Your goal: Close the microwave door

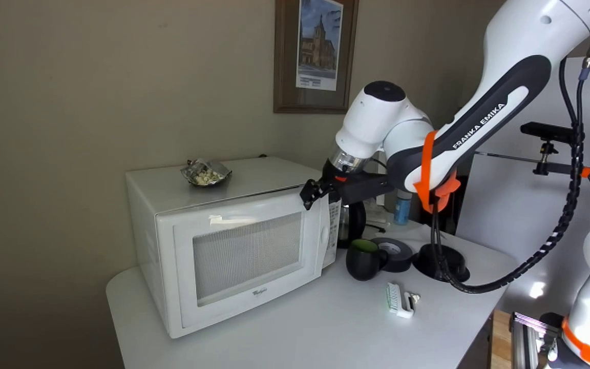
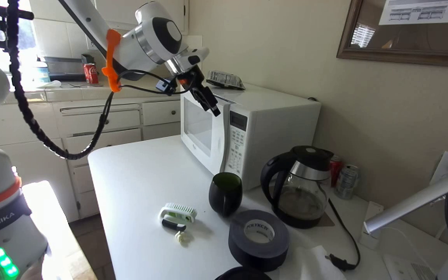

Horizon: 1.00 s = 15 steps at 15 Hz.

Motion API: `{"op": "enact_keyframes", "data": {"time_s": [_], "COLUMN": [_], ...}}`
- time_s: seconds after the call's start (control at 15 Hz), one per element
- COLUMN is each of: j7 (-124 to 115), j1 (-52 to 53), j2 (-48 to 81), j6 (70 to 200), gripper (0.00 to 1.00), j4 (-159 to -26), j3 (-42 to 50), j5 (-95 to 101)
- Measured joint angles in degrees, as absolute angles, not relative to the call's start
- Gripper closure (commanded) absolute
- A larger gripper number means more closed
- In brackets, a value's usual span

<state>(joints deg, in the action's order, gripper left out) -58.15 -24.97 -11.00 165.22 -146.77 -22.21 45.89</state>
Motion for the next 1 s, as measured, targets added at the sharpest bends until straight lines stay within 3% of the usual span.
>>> {"op": "enact_keyframes", "data": {"time_s": [1.0], "j7": [-60.44], "j1": [-26.43], "j2": [-3.05], "j6": [168.11], "gripper": [0.00], "j4": [-141.25], "j3": [-22.89], "j5": [56.19]}}
